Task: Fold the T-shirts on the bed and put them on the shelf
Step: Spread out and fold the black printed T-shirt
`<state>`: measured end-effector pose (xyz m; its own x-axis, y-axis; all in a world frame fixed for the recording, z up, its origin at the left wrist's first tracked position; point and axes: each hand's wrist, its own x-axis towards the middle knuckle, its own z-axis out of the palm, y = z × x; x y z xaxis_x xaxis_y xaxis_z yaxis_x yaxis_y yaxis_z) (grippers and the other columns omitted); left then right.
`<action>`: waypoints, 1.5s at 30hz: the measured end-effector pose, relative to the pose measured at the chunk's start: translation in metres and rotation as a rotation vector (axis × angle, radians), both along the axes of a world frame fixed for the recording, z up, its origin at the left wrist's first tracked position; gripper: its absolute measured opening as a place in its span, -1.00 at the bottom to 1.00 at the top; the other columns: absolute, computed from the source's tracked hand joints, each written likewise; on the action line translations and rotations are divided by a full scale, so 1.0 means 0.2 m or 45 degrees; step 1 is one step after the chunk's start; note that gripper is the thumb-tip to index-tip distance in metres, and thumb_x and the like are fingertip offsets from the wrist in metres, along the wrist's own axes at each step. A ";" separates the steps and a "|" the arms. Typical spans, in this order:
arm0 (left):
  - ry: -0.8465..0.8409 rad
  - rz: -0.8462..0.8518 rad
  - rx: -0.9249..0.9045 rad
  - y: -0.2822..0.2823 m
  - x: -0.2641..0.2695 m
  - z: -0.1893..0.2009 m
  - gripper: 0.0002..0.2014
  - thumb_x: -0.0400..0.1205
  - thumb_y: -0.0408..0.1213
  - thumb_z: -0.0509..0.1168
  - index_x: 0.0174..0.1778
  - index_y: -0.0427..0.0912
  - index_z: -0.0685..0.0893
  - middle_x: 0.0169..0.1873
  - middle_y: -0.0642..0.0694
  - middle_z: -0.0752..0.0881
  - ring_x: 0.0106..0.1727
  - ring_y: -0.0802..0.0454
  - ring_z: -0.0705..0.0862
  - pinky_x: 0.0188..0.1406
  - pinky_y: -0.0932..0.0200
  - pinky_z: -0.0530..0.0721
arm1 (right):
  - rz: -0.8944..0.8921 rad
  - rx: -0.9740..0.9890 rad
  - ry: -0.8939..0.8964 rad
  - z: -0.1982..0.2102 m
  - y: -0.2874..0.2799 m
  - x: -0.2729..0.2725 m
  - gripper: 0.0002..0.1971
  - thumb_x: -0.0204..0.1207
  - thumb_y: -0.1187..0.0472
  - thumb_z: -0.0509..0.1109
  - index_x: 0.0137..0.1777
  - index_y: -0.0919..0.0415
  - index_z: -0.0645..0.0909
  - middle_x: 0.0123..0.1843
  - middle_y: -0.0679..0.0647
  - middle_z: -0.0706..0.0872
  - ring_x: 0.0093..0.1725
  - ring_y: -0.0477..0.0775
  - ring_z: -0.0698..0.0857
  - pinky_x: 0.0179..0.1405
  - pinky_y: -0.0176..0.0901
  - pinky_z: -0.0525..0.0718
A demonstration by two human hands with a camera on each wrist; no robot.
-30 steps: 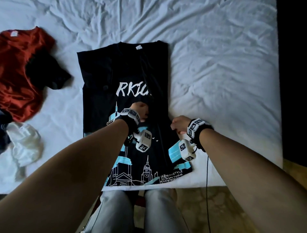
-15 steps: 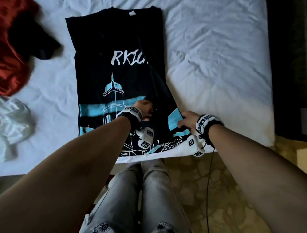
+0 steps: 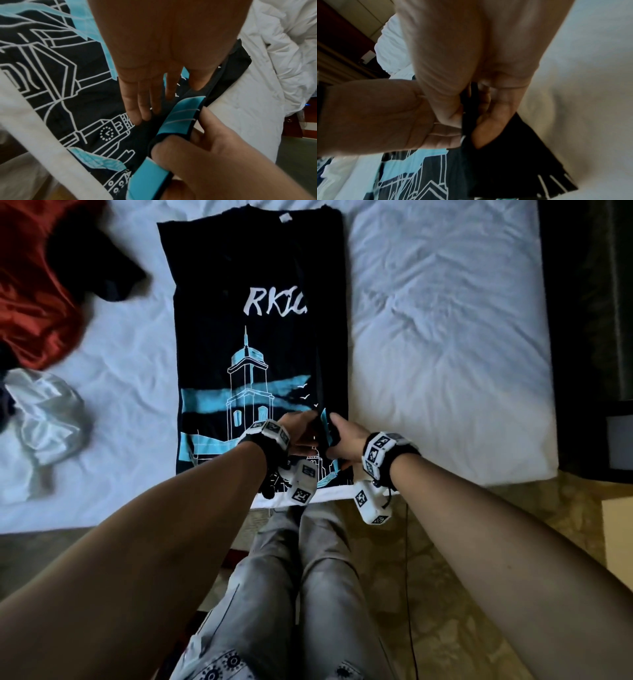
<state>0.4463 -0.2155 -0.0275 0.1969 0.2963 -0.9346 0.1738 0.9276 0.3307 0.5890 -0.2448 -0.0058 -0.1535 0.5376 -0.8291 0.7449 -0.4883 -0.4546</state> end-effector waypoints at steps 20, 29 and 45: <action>0.467 -0.360 0.203 -0.25 -0.10 -0.20 -0.60 0.56 -0.39 0.40 0.32 -0.39 0.58 -0.07 -0.20 0.63 -0.16 -0.11 0.68 -0.06 -0.07 0.81 | -0.380 -0.021 -0.244 -0.31 -0.16 0.14 -0.70 0.26 -0.03 0.53 -0.10 0.07 0.57 -0.15 0.01 0.72 -0.12 0.10 0.72 -0.08 -0.08 0.69; 0.546 -0.509 0.176 -0.30 -0.12 -0.19 -0.81 0.59 -0.28 0.43 -0.03 -0.36 0.74 -0.30 -0.24 0.78 -0.28 -0.10 0.77 -0.03 -0.09 0.80 | -0.227 -0.232 -0.221 -0.40 -0.19 0.15 -0.54 0.28 0.11 0.54 0.20 0.15 0.64 0.07 0.17 0.78 0.07 0.26 0.77 0.12 0.08 0.75; 0.751 -0.925 0.277 -0.23 -0.05 -0.14 -0.82 0.61 -0.18 0.37 -0.11 -0.24 0.69 -0.32 -0.15 0.67 -0.25 -0.08 0.67 -0.29 0.14 0.66 | -0.079 0.001 -0.302 -0.23 -0.10 0.23 -0.82 0.36 0.05 0.43 -0.13 0.14 0.68 -0.17 0.08 0.77 -0.18 0.12 0.74 -0.13 -0.11 0.72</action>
